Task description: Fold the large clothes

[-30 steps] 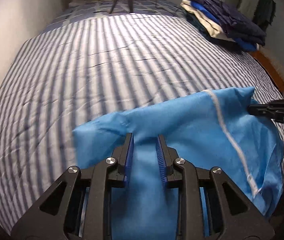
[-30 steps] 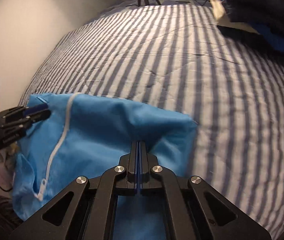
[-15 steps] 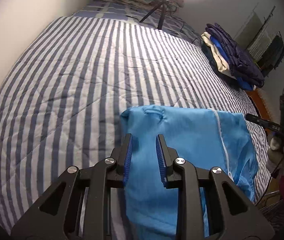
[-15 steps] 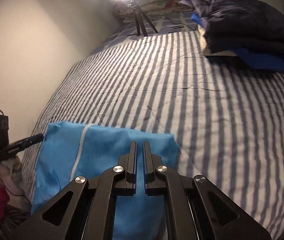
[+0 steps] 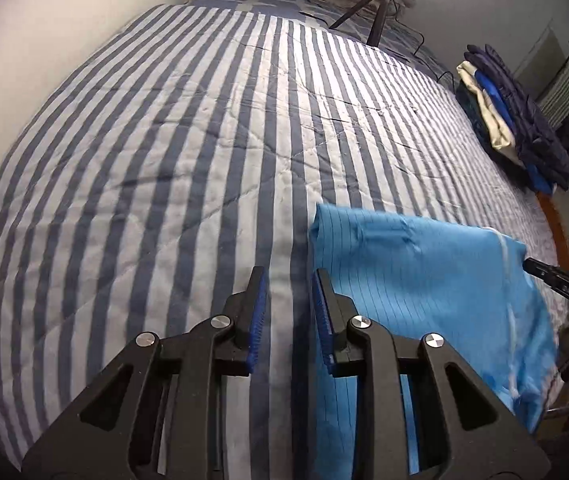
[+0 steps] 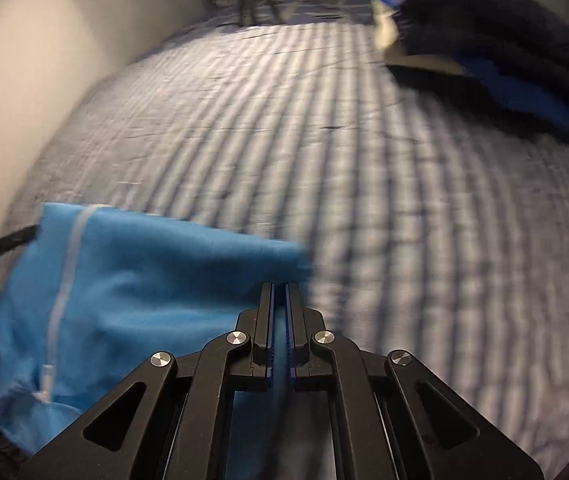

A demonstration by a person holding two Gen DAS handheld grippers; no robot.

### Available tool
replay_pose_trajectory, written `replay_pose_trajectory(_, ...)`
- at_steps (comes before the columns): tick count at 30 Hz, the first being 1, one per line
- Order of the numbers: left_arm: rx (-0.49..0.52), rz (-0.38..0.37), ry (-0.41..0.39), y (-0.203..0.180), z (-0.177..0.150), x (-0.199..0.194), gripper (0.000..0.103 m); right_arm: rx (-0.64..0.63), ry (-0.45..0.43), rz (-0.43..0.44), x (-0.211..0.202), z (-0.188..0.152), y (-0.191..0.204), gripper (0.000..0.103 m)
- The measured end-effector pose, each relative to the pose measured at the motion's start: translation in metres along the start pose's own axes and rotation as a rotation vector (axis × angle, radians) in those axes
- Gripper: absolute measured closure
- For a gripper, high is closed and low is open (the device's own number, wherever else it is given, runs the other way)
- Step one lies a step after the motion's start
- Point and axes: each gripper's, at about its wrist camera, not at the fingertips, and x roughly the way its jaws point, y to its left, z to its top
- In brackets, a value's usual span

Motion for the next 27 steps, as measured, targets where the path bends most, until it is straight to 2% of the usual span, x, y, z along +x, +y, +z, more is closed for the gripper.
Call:
replay_pose_trajectory(2,-0.036,-0.049,0.002,0.005,-0.006,-0.017,0.073,0.050,-0.004,0.010,-0.010,-0.003,-0.012,0.094)
replay_pose_trajectory(3,-0.044,-0.067,0.000,0.006,-0.010,-0.023,0.066,0.092,-0.010,0.042,-0.020,-0.006,-0.021,0.092)
replay_pose_trajectory(4,-0.069,-0.095,-0.009,0.010,-0.015,-0.034,0.062,0.117,-0.018,0.074,-0.028,-0.010,-0.027,0.089)
replay_pose_trajectory(5,-0.095,-0.122,-0.014,0.014,-0.019,-0.041,0.059,0.134,-0.026,0.105,-0.036,-0.013,-0.031,0.081)
replay_pose_trajectory(6,-0.109,-0.141,-0.015,0.015,-0.022,-0.045,0.059,0.153,-0.046,0.151,-0.048,-0.022,-0.035,0.077)
replay_pose_trajectory(10,-0.099,-0.171,-0.010,0.010,-0.040,-0.054,0.059,0.137,-0.099,0.236,-0.076,-0.047,-0.027,0.077)
replay_pose_trajectory(12,-0.058,-0.156,0.008,0.003,-0.047,-0.051,0.059,0.073,-0.119,0.242,-0.084,-0.058,-0.005,0.077)
replay_pose_trajectory(14,-0.006,-0.092,0.038,-0.005,-0.058,-0.039,0.059,-0.003,-0.102,0.225,-0.083,-0.066,0.015,0.077)
replay_pose_trajectory(16,0.040,-0.047,0.074,-0.008,-0.069,-0.030,0.059,-0.075,-0.032,0.134,-0.066,-0.080,0.031,0.077)
replay_pose_trajectory(20,0.188,0.024,0.052,-0.016,-0.087,-0.035,0.058,-0.070,0.045,0.128,-0.048,-0.104,0.027,0.077)
replay_pose_trajectory(22,0.163,0.013,0.064,-0.009,-0.089,-0.042,0.058,-0.070,0.055,0.140,-0.055,-0.113,0.020,0.078)
replay_pose_trajectory(24,0.089,-0.029,0.068,0.005,-0.089,-0.053,0.058,-0.053,0.060,0.131,-0.066,-0.118,0.011,0.077)
replay_pose_trajectory(26,-0.019,-0.129,0.060,0.022,-0.086,-0.066,0.057,-0.022,0.046,0.136,-0.078,-0.122,0.000,0.077)
replay_pose_trajectory(27,-0.056,-0.165,0.059,0.030,-0.085,-0.068,0.050,0.013,0.024,0.176,-0.086,-0.123,-0.010,0.073)
